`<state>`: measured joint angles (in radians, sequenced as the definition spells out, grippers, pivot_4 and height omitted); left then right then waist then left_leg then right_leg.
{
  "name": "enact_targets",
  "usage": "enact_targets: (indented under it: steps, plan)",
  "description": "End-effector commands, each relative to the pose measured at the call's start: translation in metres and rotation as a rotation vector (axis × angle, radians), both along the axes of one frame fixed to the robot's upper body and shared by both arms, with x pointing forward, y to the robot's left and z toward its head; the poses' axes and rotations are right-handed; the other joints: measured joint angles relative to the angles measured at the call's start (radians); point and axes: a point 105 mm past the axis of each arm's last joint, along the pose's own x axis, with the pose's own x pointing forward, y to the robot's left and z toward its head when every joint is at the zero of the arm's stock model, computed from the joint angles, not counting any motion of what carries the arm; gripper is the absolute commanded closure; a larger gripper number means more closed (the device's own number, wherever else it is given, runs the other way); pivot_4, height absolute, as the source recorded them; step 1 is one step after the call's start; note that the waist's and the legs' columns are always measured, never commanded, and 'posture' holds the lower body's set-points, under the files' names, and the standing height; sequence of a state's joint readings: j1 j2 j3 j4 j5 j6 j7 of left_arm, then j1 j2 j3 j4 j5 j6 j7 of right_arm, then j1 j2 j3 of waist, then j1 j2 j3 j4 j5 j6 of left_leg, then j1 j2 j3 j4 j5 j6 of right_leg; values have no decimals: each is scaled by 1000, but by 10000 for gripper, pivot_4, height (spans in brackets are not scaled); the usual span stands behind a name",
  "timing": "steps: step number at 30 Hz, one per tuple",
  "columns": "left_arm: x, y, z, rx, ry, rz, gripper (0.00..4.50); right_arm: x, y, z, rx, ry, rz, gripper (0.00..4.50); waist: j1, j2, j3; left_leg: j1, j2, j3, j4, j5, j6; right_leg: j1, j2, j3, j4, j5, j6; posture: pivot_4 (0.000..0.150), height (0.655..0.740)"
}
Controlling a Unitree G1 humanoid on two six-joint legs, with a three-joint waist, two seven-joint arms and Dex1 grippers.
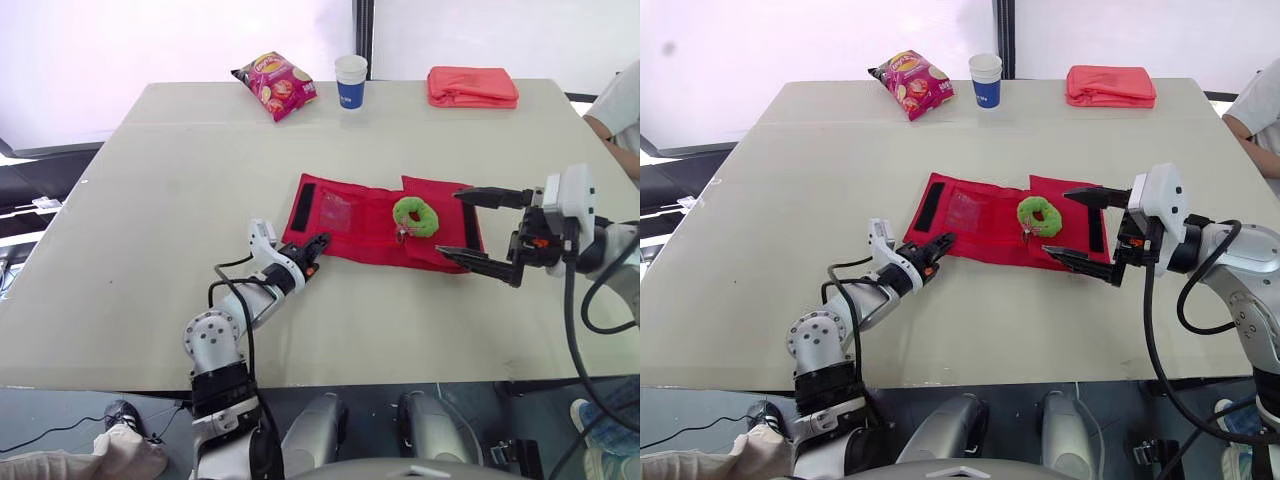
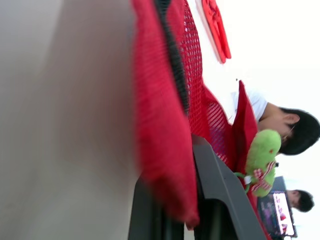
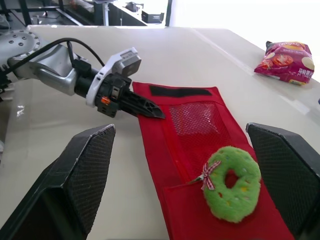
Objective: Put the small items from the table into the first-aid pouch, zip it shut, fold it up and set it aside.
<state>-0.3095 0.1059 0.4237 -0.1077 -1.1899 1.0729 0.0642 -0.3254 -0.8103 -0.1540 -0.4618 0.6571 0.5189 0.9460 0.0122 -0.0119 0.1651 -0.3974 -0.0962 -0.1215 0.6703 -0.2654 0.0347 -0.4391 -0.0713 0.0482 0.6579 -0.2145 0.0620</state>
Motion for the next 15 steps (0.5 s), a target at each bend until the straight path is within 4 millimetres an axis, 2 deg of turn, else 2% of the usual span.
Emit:
enact_targets:
  steps: [1,3,4,6,7,8,10,12,15]
  plan:
    - [-11,27,15,12,-69,-28,45000,-3,2,6,2,-38,11,8941,-10,0,0,0,2,1,0,0,0,-1,1,2,0,0,0,1500,7400]
    - [-22,45,20,43,-81,-69,45000,-5,3,2,3,-14,18,19410,-12,0,0,0,2,1,-1,0,0,-1,1,1,0,0,0,1500,7400]
    - [-27,52,22,54,-84,-85,45000,-5,4,0,2,-5,20,22603,-12,0,0,0,3,1,-1,0,0,-1,1,1,0,0,0,1500,7400]
    - [-39,65,26,63,-82,-117,45000,-6,6,-7,-12,11,27,33541,-14,0,0,0,2,1,-1,0,0,-1,1,1,0,0,0,1500,7400]
    - [-43,68,26,70,-76,-127,45000,-7,7,-11,-19,20,29,34829,-12,0,0,0,2,1,-1,0,0,-1,0,1,0,0,0,1500,7400]
    - [-47,71,24,79,-66,-124,45000,-7,12,-23,-41,45,38,41472,-11,-1,0,0,1,1,-1,0,0,-1,0,1,0,0,0,1500,7400]
    - [-51,72,21,87,-55,-119,45000,-6,18,-42,-80,74,47,44454,-10,-1,-1,1,2,1,-1,0,0,-1,-1,1,0,0,0,1500,7400]
    - [-52,71,19,86,-51,-106,45000,-6,26,-57,-86,101,60,44454,-8,-1,0,1,2,0,-1,0,0,-1,-1,1,0,0,0,1500,7400]
    - [-53,68,20,93,-64,-113,45000,5,32,-72,-81,123,27,44454,-5,-1,-1,1,2,1,-1,0,0,-1,-1,1,0,0,0,1500,7400]
